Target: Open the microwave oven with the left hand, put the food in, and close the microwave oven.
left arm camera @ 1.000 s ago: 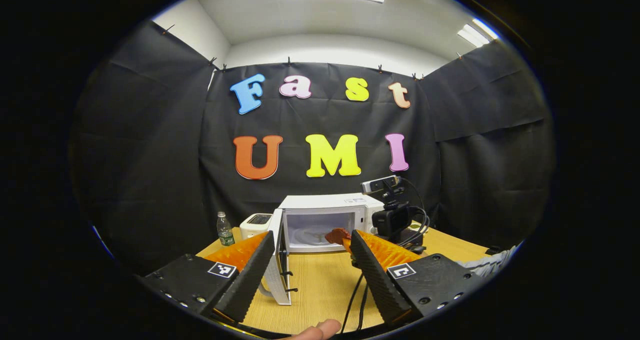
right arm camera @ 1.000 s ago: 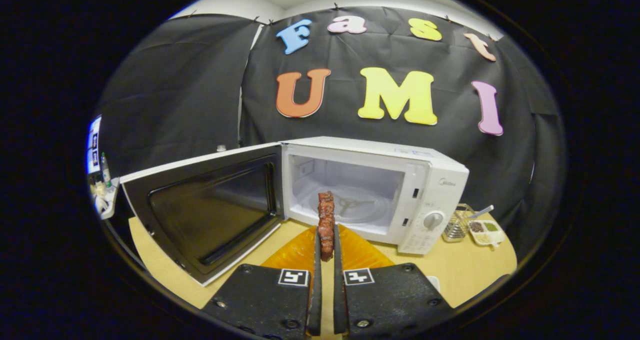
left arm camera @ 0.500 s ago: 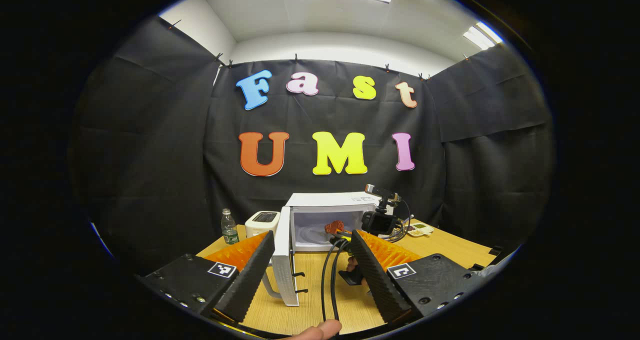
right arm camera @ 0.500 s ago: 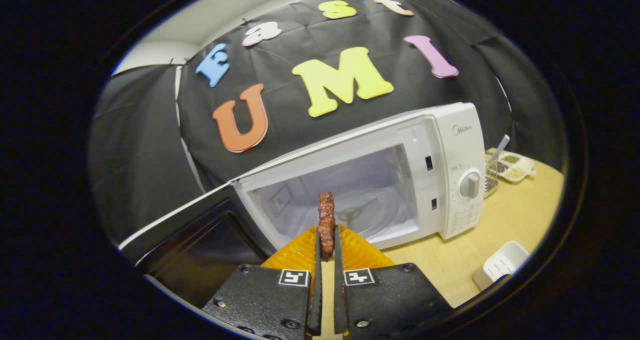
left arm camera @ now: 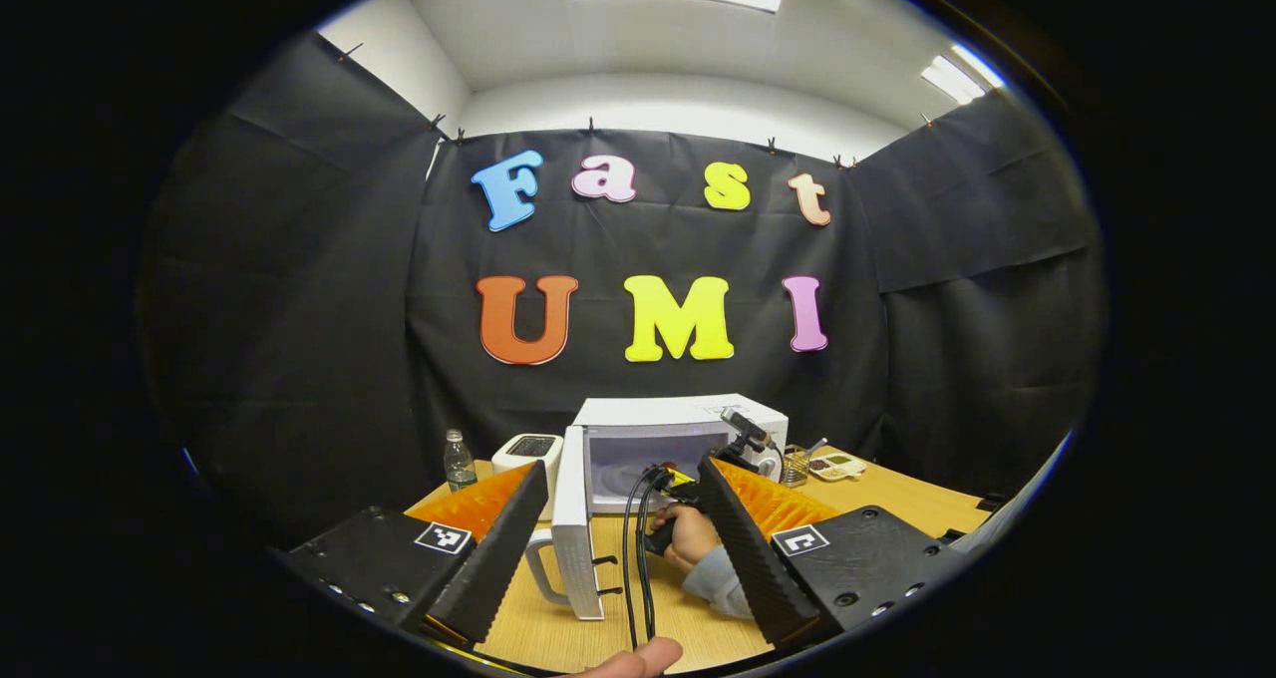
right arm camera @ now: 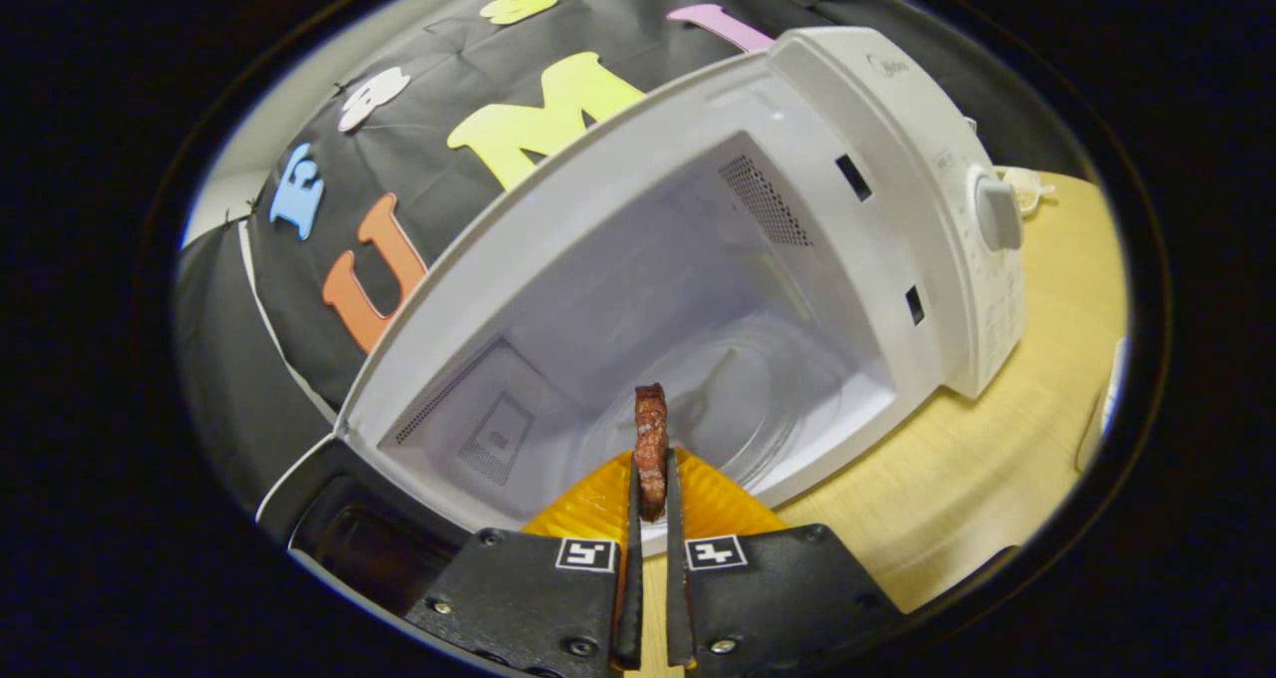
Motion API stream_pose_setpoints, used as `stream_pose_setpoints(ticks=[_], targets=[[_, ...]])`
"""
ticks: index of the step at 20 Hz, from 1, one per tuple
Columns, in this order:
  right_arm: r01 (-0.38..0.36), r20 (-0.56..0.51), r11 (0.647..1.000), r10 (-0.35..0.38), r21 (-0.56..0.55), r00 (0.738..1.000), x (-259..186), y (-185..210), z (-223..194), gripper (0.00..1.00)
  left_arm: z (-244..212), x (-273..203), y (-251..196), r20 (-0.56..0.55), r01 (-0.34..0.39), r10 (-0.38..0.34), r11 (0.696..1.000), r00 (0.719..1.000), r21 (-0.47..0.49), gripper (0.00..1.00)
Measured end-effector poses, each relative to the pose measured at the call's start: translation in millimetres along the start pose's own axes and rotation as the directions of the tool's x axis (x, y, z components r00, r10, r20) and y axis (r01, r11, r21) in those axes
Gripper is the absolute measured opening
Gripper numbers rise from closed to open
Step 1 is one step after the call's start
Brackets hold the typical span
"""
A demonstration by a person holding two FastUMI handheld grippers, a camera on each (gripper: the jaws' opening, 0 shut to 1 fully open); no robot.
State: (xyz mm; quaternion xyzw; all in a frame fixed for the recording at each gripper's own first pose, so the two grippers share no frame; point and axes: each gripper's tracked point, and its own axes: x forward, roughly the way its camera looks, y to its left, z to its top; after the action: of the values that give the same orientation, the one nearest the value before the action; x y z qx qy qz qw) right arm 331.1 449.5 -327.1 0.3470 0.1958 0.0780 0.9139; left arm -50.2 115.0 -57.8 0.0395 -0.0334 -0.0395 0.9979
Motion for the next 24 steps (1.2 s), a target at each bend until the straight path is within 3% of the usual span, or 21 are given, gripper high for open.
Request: stream_pose_setpoints(ticks=[3,4,6,7,8,9,11,12,13,16,17,18,20,22,24], targets=[[0.015,0.025,0.997,-0.017,0.072,1.0,21.8,-1.5,-0.8,0.12,-5.1,3.0,5.4,-0.02,-0.005,0.005,1.0,1.0,-0.004,0.93],[0.022,0.044,0.996,-0.026,0.091,0.999,27.2,-2.2,0.9,0.05,-6.8,3.5,7.7,-0.027,-0.01,0.01,1.0,1.0,-0.005,0.93],[0.046,0.07,0.992,-0.054,0.117,0.996,38.0,-5.5,0.7,0.05,-12.8,6.0,12.9,-0.047,-0.022,0.021,1.0,0.999,-0.006,0.93],[0.05,0.069,0.993,-0.057,0.106,0.996,42.8,-6.2,-1.3,0.06,-15.4,6.2,16.1,-0.057,-0.031,0.031,0.999,0.998,-0.006,0.93],[0.055,0.074,0.994,-0.062,0.095,0.995,46.7,-7.5,-1.9,0.15,-17.6,7.2,17.2,-0.065,-0.037,0.037,0.999,0.997,-0.007,0.81],[0.063,0.084,0.994,-0.07,0.084,0.994,49.3,-8.9,-1.4,0.08,-20.0,8.5,18.4,-0.071,-0.04,0.039,0.999,0.997,-0.01,0.81],[0.094,0.103,0.995,-0.098,0.045,0.99,50.6,-15.2,0.2,0.12,-23.2,12.1,21.6,-0.077,-0.05,0.048,0.998,0.996,-0.025,0.81],[0.098,0.114,0.995,-0.1,0.026,0.988,50.5,-14.8,3.0,0.21,-24.8,13.1,22.8,-0.079,-0.053,0.05,0.998,0.996,-0.037,0.93],[0.116,0.121,0.993,-0.114,-0.005,0.986,49.6,-16.3,4.6,0.12,-25.8,13.5,23.4,-0.082,-0.055,0.051,0.997,0.995,-0.05,0.82],[0.167,0.134,0.979,-0.151,-0.117,0.979,50.7,-22.6,8.1,0.24,-29.5,14.3,25.2,-0.091,-0.054,0.045,0.994,0.995,-0.096,0.82],[0.171,0.132,0.975,-0.152,-0.144,0.98,51.8,-24.0,8.3,0.38,-29.5,13.5,26.5,-0.089,-0.055,0.046,0.993,0.995,-0.104,0.94],[0.175,0.132,0.971,-0.154,-0.161,0.979,52.1,-24.8,9.3,0.27,-30.7,13.0,29.2,-0.088,-0.058,0.048,0.992,0.995,-0.109,0.94],[0.182,0.126,0.961,-0.158,-0.208,0.979,52.0,-27.7,10.3,0.3,-32.0,10.5,35.2,-0.084,-0.072,0.063,0.991,0.995,-0.111,0.93],[0.18,0.115,0.951,-0.155,-0.253,0.981,49.6,-29.3,9.9,0.43,-34.8,9.1,41.5,-0.084,-0.087,0.078,0.99,0.993,-0.109,0.93],[0.164,0.118,0.942,-0.134,-0.294,0.984,44.1,-26.8,13.2,0.65,-44.7,6.3,46.7,-0.103,-0.101,0.09,0.989,0.991,-0.104,0.93]])
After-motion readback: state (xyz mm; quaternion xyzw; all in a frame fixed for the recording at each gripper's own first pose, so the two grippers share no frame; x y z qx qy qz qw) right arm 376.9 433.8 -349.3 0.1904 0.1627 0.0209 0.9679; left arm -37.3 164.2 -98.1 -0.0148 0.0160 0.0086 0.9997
